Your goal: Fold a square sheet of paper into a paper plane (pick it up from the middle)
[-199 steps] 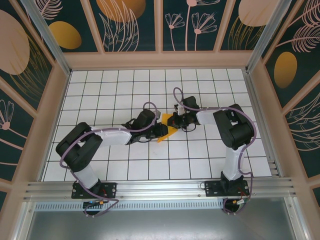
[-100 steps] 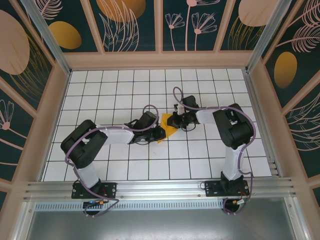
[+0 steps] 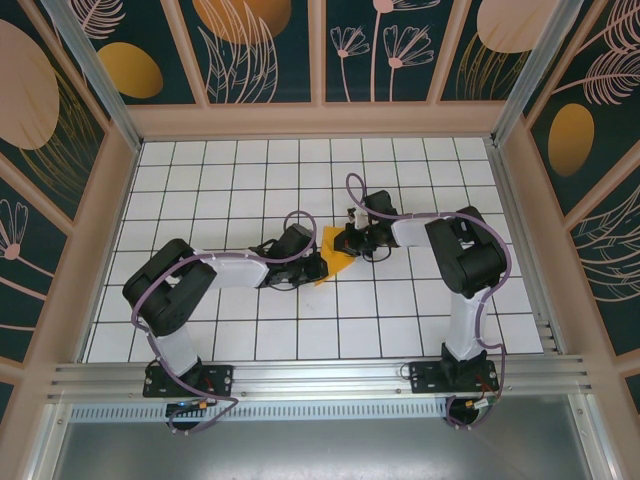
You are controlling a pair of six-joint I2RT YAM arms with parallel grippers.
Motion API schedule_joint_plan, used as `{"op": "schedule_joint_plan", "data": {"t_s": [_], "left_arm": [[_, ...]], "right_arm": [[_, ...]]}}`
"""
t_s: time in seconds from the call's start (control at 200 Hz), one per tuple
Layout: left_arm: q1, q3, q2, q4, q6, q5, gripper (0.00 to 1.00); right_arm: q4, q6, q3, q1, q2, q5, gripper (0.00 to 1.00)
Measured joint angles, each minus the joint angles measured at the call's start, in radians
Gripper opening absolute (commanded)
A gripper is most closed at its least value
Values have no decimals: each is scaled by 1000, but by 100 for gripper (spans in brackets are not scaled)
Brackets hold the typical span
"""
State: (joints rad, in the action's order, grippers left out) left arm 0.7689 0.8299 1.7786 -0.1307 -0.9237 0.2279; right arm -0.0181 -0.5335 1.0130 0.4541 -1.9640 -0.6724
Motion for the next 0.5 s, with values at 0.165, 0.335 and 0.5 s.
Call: {"op": "schedule_joint_plan", "data": {"t_s": [0.165,0.335,0.5], "left_arm": [[0,-21,2,-23,-8,6,14],[0,-26,2,-31,-13,7,14],[0,-31,-26,-30,-13,10,16]], "right_arm": [[1,0,1,0,0,0,0],[2,0,2,0,0,0,0],[3,0,2,-1,-1,0,0]]}}
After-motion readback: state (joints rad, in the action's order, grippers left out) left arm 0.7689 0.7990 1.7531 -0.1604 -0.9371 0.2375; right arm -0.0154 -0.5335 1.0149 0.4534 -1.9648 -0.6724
